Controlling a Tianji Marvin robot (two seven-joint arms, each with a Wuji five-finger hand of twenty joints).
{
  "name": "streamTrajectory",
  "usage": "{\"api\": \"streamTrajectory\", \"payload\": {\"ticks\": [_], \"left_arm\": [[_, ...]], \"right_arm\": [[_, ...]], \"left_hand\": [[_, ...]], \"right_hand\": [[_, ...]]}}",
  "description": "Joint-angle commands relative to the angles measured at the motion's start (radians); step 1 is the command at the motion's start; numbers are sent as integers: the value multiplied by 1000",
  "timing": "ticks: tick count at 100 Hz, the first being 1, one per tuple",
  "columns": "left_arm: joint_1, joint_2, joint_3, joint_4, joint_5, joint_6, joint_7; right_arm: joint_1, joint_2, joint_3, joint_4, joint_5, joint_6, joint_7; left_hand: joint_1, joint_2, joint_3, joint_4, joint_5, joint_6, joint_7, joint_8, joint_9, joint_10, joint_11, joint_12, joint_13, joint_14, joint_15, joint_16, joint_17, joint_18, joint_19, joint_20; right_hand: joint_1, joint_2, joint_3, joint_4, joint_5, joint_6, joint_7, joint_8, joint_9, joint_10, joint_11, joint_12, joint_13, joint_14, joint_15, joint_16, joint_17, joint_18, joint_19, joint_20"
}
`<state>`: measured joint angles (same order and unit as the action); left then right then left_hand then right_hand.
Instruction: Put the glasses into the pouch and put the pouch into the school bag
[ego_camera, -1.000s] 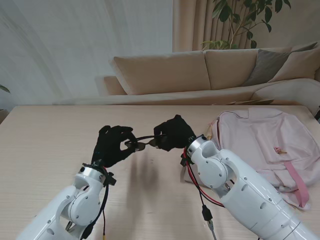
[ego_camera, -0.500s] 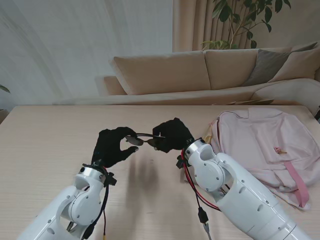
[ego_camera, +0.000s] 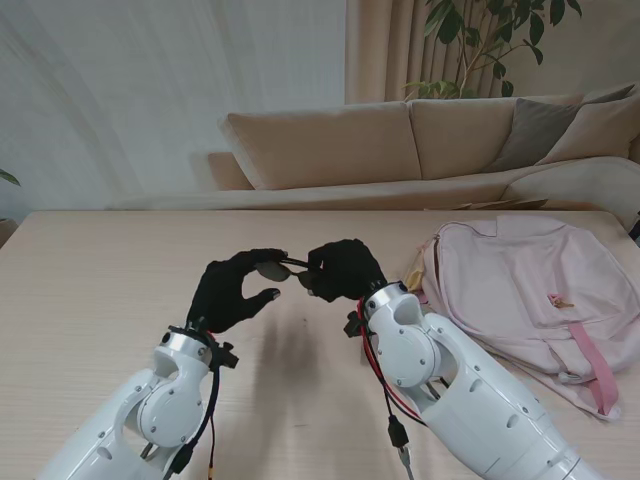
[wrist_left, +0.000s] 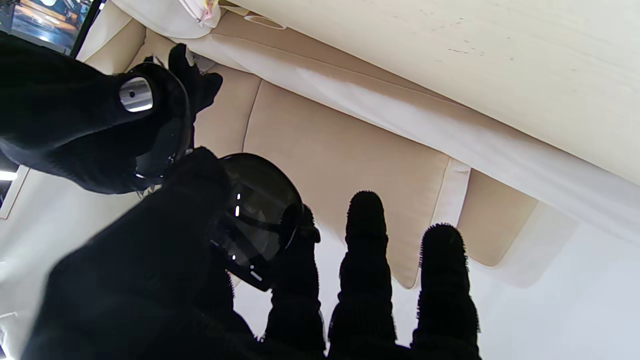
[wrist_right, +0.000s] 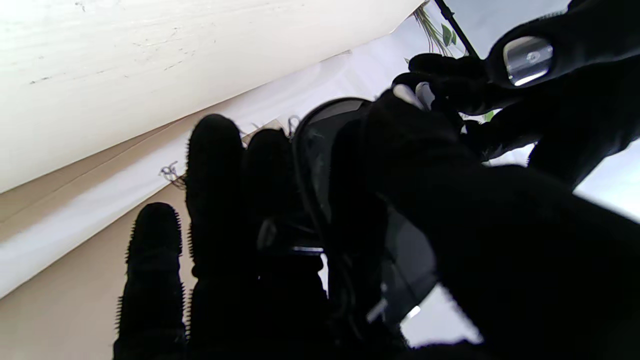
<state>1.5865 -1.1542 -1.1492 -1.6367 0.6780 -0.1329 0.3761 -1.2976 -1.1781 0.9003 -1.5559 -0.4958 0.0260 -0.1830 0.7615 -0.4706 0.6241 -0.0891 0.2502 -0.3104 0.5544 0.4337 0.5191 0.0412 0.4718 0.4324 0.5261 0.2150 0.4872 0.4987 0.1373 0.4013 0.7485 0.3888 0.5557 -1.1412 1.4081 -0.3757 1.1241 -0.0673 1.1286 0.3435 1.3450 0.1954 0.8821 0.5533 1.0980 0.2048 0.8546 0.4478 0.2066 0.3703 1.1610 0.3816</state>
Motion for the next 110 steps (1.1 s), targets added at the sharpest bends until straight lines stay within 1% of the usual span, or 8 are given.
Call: {"api": "streamTrajectory", "payload": {"ticks": [1, 15, 24, 32, 54, 59, 77, 110], "left_arm": [[-3, -10, 2, 1, -2, -7, -10], [-9, -14, 4, 10, -20, -25, -3], [-6, -14, 7, 4, -21, -7, -3], [1, -15, 7, -10, -21, 22, -4], [16, -12, -2, -42, -5, 65, -13], [14, -8, -3, -48, -9, 81, -43], [5, 3, 1, -74, -164, 157, -228], [-11, 18, -6, -72, -357, 209, -395]], "right_arm": [[-9, -12, -5, -7, 15, 12, 10], [-8, -17, -7, 2, 19, 16, -6], [-7, -17, -8, 4, 16, 10, -9], [-4, -20, -9, 11, 12, 0, -21], [-1, -18, -9, 12, 12, -9, -18], [0, -18, -10, 14, 12, -14, -17], [5, -24, -18, 28, 5, -18, -40], [14, -26, -25, 39, -2, -32, -52]], "left_hand": [[11, -13, 47, 34, -70, -13, -58, -86, -19, -5, 4, -21, 28, -27, 13, 3, 10, 42, 44, 21], [8, -16, 55, 30, -91, -16, -133, -161, -13, -3, 5, -29, 36, -29, 14, 0, 30, 53, 56, 27], [-50, -29, 20, 29, -90, -21, -218, -218, -99, 2, -9, -32, -55, -18, -16, -10, 11, 58, 45, 23], [-98, -44, -28, 33, -89, 51, -259, -241, -170, 15, -19, -33, -122, -8, -26, -12, -10, 57, 41, 23], [-110, -89, -135, 41, -93, 141, -77, -145, -256, -6, -47, -33, -223, -19, -53, -23, -62, 47, 37, 21], [-115, -112, -143, 35, -99, 149, -67, -141, -265, -4, -64, -40, -236, -18, -77, -35, -71, 54, 20, 12], [-151, -156, -163, 13, -81, 330, -34, -125, -299, 61, -135, -81, -310, 4, -189, -95, -117, 58, -110, -42], [-126, -161, -168, 11, -73, 390, -88, -145, -310, 59, -153, -94, -347, -24, -231, -107, -167, 6, -228, -50]], "right_hand": [[42, 4, 129, -32, 57, -46, 52, 10, 59, 118, -6, 10, 32, -23, 20, 11, -4, 7, 26, 10], [46, 5, 130, -30, 56, -42, 53, 12, 58, 122, -4, 12, 29, -21, 24, 13, -3, 3, 32, 14], [46, 6, 129, -30, 57, -46, 54, 13, 57, 122, -2, 14, 29, -21, 28, 15, -3, 1, 38, 17], [49, 2, 129, -30, 58, -43, 56, 15, 57, 126, 2, 16, 32, -21, 35, 18, 1, -1, 44, 21], [53, 1, 129, -29, 60, -41, 58, 17, 56, 129, 5, 15, 24, -19, 41, 21, 6, -3, 50, 25], [55, 4, 129, -27, 59, -41, 58, 17, 54, 130, 5, 14, 20, -18, 40, 21, 5, -7, 50, 25], [64, -3, 127, -25, 62, -39, 64, 24, 53, 135, 5, 12, 18, -18, 42, 20, 16, -10, 60, 31], [68, -4, 126, -23, 63, -42, 68, 33, 50, 136, 7, 10, 5, -23, 50, 16, 20, -18, 59, 33]]}}
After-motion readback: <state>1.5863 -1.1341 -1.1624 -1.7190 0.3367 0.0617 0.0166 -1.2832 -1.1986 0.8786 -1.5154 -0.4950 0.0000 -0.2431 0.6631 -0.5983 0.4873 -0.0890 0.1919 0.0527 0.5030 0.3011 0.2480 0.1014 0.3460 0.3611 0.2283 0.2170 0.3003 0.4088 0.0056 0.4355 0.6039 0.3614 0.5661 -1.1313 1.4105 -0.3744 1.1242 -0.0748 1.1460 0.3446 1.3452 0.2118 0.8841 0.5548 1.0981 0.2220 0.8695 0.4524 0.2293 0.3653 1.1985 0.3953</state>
